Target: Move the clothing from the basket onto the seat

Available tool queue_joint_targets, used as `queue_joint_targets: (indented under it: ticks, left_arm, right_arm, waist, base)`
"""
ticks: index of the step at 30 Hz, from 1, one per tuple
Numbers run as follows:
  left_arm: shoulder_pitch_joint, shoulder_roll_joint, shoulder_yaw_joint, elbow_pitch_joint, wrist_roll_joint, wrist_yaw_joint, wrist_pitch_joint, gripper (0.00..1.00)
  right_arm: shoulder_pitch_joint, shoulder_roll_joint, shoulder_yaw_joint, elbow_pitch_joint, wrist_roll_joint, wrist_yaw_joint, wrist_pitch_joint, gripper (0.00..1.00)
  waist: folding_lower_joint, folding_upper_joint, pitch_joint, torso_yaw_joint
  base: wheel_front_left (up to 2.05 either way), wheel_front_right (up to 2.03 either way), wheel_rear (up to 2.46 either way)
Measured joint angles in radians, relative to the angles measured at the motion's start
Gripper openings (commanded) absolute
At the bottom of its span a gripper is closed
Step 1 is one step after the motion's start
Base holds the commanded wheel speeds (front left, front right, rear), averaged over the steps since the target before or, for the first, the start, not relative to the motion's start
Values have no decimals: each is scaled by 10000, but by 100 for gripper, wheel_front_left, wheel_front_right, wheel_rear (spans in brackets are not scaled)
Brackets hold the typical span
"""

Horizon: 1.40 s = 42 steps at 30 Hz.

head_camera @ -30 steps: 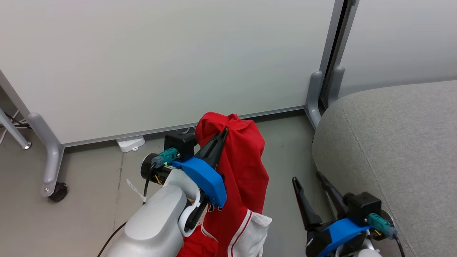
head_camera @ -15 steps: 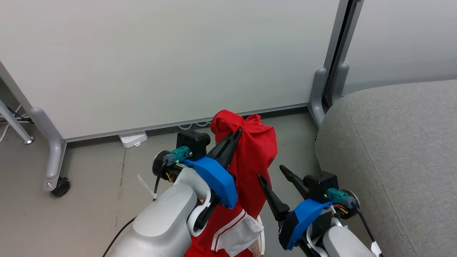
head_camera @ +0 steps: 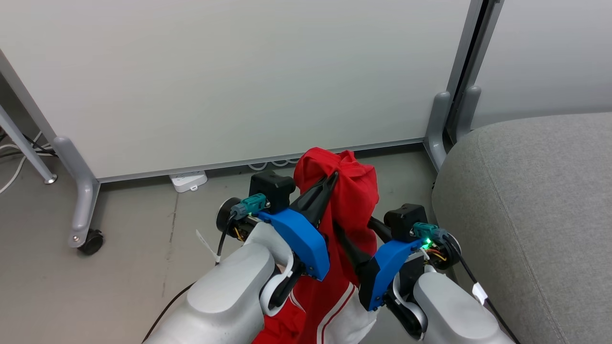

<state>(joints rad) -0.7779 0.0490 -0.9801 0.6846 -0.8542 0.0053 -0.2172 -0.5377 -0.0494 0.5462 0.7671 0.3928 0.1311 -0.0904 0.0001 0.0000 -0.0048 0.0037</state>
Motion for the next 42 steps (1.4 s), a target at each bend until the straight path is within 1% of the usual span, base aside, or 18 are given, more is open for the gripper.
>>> queue_joint_targets:
  ticks: [1,11,30,31,32,33,42]
  left_arm:
    - [-13,2,-42,0,-27,6,-4,0]
    - [-151,2,-341,169,-337,50,-142,0]
    - [-181,2,-637,382,-694,100,-349,0]
    - [-185,2,-648,387,-694,102,-353,37]
    - [-189,2,-665,391,-694,107,-355,77]
    - [-194,2,-677,391,-692,111,-370,100]
    - [-212,0,-686,445,-564,100,-416,100]
  right_arm:
    - [-106,2,150,109,61,0,-71,0]
    - [-585,0,961,920,698,0,-644,0]
    - [-932,-2,1601,1624,1139,0,-1164,0]
    - [-933,-2,1622,1643,1179,0,-1187,0]
    - [-934,-2,1649,1662,1191,0,-1214,0]
    - [-937,-2,1674,1674,1202,0,-1220,0]
    - [-1033,0,1710,1781,1367,0,-1386,0]
  waist:
    - [0,0,-1,9]
    - [0,0,-64,-69]
    - [-1,0,-252,-247]
    - [-1,0,-257,-247]
    - [-2,0,-262,-248]
    - [-2,0,-264,-249]
    - [-2,0,-238,-238]
  base:
    - [0,0,0]
    - [0,0,0]
    - [0,0,0]
    - [0,0,0]
    - [0,0,0]
    - [0,0,0]
    - [0,0,0]
